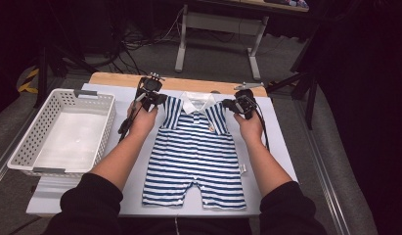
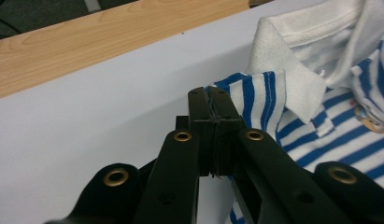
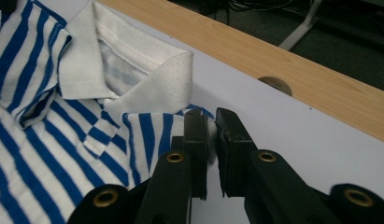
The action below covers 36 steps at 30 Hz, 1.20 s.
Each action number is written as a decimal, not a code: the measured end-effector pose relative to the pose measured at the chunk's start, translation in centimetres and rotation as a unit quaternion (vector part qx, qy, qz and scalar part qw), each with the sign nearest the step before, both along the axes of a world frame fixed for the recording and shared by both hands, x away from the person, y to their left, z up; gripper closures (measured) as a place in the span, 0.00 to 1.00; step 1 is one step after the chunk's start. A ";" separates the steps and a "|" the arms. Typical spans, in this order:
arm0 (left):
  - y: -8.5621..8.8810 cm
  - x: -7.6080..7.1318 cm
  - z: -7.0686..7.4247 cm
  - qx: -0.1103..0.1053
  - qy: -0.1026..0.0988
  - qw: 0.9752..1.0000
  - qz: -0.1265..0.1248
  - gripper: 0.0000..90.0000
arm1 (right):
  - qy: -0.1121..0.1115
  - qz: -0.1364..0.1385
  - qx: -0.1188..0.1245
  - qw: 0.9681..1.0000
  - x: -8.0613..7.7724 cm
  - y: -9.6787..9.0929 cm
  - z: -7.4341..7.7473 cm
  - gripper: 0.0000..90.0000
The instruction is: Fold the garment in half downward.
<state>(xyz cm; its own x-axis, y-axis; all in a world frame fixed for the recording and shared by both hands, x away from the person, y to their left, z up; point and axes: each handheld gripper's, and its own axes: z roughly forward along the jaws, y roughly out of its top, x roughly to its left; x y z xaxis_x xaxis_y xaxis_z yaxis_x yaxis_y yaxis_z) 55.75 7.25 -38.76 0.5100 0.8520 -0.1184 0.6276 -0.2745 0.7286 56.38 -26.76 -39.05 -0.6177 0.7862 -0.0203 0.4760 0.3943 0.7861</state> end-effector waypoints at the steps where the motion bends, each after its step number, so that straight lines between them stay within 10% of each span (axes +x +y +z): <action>1: 0.1 -0.3 0.1 -0.003 0.001 1.000 -0.003 1.00 | 0.000 0.006 0.003 1.000 -0.5 0.0 0.1 0.92; 17: 2.1 -6.6 1.2 -0.055 -0.018 0.996 -0.067 1.00 | -0.012 0.066 0.039 0.997 -7.4 -1.5 0.8 0.92; 36: 3.8 -13.7 -0.1 -0.050 -0.030 0.989 -0.135 1.00 | -0.002 0.121 0.040 0.992 -14.0 -2.5 1.1 0.92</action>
